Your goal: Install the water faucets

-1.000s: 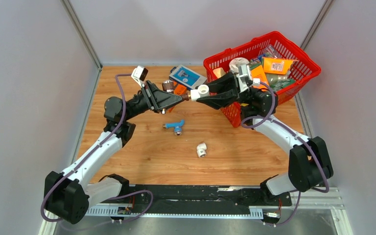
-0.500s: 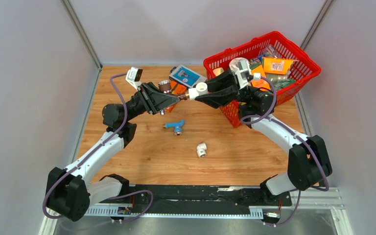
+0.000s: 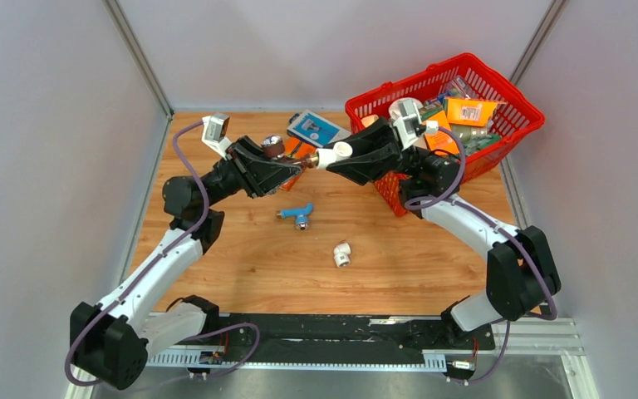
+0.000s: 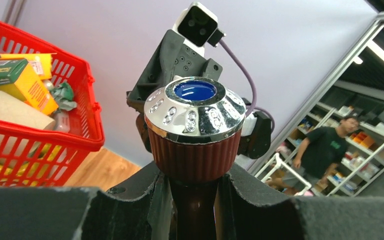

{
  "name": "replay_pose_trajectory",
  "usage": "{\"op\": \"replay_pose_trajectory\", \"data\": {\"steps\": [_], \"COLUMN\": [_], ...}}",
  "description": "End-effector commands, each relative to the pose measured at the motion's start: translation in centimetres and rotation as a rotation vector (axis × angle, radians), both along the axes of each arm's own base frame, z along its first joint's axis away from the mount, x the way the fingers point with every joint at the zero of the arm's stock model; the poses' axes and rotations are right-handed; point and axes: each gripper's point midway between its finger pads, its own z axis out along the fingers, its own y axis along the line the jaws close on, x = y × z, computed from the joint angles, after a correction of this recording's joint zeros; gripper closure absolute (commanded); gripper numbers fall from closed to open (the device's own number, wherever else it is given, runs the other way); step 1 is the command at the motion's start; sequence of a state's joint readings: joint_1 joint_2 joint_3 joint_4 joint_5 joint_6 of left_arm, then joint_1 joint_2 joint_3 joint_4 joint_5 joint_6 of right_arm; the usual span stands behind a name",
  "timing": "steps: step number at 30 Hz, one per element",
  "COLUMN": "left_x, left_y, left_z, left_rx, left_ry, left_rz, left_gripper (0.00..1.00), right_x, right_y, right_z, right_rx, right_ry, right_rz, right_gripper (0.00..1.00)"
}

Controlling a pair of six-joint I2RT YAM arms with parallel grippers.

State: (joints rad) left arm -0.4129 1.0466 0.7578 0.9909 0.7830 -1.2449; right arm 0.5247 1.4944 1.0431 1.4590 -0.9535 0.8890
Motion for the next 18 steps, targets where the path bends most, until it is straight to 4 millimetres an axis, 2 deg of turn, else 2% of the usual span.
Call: {"op": "replay_pose_trajectory", "data": {"steps": [1, 2, 3, 6, 12, 17, 18], "left_x": [-0.9, -0.9, -0.5, -0.5, -0.8, -0.8, -0.9], "left_y": [-2.1, -2.1, -2.1, -2.0, -1.9, -1.9, -1.9], "left_z": [-2.4, -2.1, -3.4, -4.1, -5.4, -5.1, -4.2], "left_rx": [0.218, 0.236, 0.294, 0.374, 0.428, 0.402, 0.365], "left_ry": [-0.053, -0.062, -0.024, 0.043, 0.182, 0.195, 0.182], "left_rz": [-0.058, -0.051, -0.041, -0.041, -0.104, -0.1, -0.102], "left_gripper": [1.0, 1.0, 1.0, 1.0, 1.0, 1.0, 1.0], "right_x": [-5.0, -5.1, -5.1, -4.9, -4.0, -3.5, -3.4], "right_y": [1.2, 1.2, 1.2, 1.4, 1.8, 2.6, 2.7], "right_z": [-1.3, -1.2, -1.3, -1.4, -1.5, -1.6, -1.8], "right_rx": [-0.008, -0.013, -0.022, -0.051, -0.131, -0.196, -0.207], "right_ry": [-0.243, -0.256, -0.269, -0.333, -0.414, -0.482, -0.479], "right_rz": [0.137, 0.133, 0.129, 0.102, 0.034, -0.034, -0.038], "right_gripper": [1.0, 1.0, 1.0, 1.0, 1.0, 1.0, 1.0]}}
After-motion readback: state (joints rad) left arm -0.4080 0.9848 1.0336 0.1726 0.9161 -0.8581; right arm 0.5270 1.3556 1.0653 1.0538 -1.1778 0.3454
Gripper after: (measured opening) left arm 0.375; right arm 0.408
